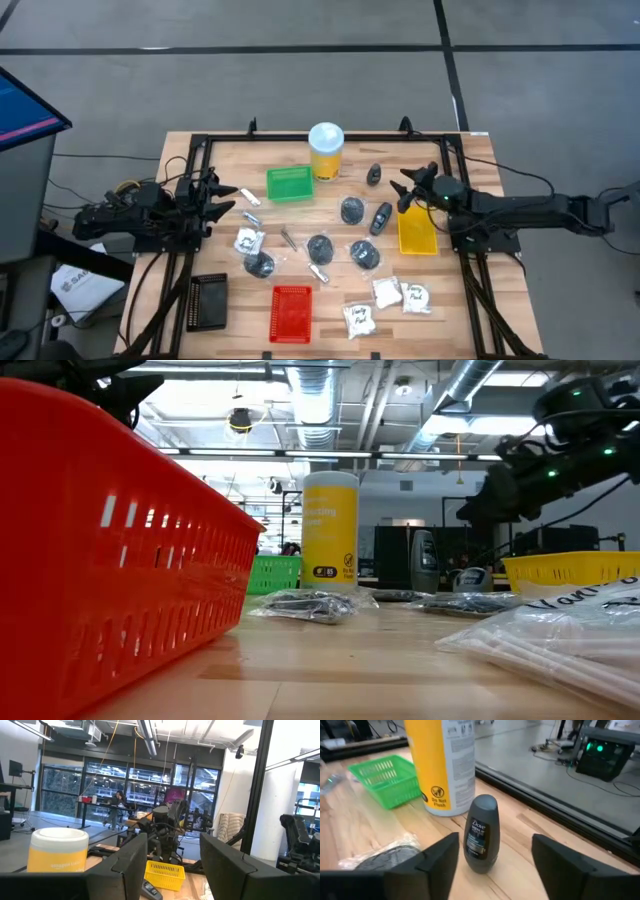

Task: Pick & Place Travel size toiletries
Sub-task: Put the gray deodorant into the red bin

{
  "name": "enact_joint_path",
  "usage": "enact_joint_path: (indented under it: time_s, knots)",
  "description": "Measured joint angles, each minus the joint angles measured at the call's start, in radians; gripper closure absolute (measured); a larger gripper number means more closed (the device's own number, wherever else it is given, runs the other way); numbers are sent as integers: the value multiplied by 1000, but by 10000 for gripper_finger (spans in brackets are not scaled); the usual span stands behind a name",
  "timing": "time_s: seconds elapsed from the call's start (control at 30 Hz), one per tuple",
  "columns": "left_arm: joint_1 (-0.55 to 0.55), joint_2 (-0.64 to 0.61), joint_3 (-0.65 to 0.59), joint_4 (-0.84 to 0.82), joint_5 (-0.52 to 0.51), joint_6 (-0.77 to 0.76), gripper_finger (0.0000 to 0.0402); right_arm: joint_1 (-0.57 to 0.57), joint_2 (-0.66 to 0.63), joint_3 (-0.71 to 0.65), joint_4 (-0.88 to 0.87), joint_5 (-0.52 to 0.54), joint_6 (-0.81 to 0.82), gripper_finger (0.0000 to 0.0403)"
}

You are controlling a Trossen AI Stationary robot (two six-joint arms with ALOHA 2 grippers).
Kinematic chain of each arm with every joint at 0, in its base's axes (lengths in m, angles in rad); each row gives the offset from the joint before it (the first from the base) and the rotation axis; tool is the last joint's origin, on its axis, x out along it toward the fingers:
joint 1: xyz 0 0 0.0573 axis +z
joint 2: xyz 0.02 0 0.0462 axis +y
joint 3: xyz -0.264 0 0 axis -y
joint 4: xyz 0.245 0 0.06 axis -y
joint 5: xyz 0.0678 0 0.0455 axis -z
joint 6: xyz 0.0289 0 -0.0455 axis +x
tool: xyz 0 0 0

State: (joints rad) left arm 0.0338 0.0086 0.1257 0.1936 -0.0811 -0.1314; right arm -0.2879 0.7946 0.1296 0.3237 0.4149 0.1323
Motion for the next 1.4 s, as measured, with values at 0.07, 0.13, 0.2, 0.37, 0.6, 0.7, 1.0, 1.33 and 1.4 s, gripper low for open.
enact_joint_path:
  time_s: [0.07, 0.13, 0.2, 0.37, 0.6, 0.7, 1.0, 1.33, 1.4]
  knots:
    - [0, 0, 0, 0, 0, 0, 230, -3, 62, 16, 32, 0, -10, 131]
    - [0, 0, 0, 0, 0, 0, 230, -3, 117, 32, 57, 0, -22, 118]
    - [0, 0, 0, 0, 0, 0, 230, -1, 166, 46, 83, -4, -28, 109]
    - [0, 0, 0, 0, 0, 0, 230, -11, 300, 96, 80, -34, -30, 106]
    - [0, 0, 0, 0, 0, -1, 230, -16, 468, 176, 84, -49, -60, 106]
    - [0, 0, 0, 0, 0, -1, 230, -18, 519, 206, 81, -49, -65, 106]
    - [0, 0, 0, 0, 0, -8, 230, -73, 631, 257, 79, -48, -87, 106]
    - [0, 0, 0, -1, 0, -8, 230, -83, 757, 336, 82, -77, -99, 106]
    - [0, 0, 0, -1, 0, -8, 230, -84, 786, 352, 81, -78, -115, 106]
